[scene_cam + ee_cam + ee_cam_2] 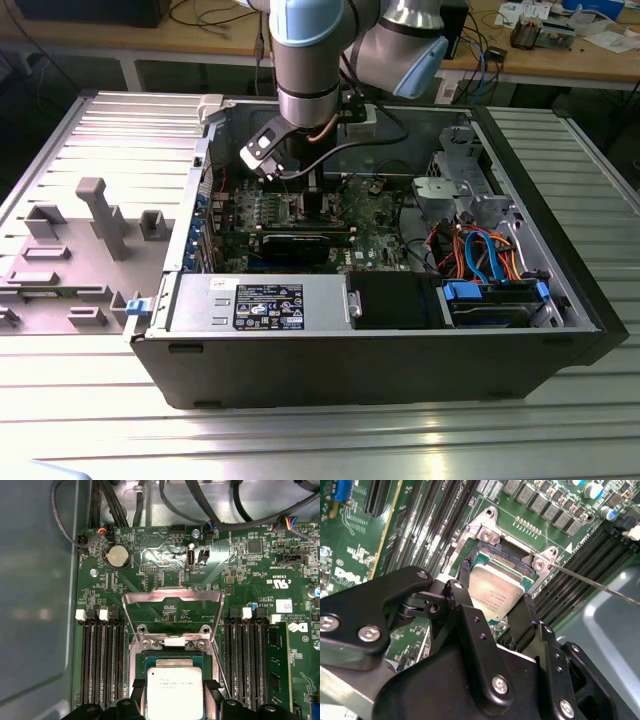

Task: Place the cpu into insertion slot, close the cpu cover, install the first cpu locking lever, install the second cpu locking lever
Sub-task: 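Place the cpu into insertion slot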

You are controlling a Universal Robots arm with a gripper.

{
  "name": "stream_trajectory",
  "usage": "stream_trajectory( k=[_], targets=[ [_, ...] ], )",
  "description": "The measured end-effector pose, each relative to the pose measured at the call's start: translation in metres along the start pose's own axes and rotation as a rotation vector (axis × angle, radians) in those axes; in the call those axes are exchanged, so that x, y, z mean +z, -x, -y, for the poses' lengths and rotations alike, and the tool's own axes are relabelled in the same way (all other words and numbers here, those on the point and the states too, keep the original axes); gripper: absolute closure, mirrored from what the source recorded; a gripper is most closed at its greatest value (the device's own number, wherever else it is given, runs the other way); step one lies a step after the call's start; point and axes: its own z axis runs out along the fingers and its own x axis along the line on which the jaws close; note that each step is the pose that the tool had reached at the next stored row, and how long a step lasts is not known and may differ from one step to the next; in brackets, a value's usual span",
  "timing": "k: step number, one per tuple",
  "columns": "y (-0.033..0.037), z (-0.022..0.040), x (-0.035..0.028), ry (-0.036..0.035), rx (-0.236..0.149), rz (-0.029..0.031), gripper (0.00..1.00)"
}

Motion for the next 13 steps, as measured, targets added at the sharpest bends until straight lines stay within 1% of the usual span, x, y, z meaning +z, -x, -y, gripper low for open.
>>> stream_trajectory(
  k=[2, 5, 10, 13],
  targets=[
    [-0.0001, 0.0003, 0.0033, 0.0003, 0.004, 0.0003, 0.45],
    [-0.0014, 0.0005, 0.0055, 0.0002, 0.007, 0.0049, 0.45],
    [-0.002, 0.0008, 0.0081, 0.0005, 0.018, 0.0072, 0.45],
    [-0.0022, 0.0007, 0.0086, 0.0009, 0.018, 0.0063, 0.45]
  ],
)
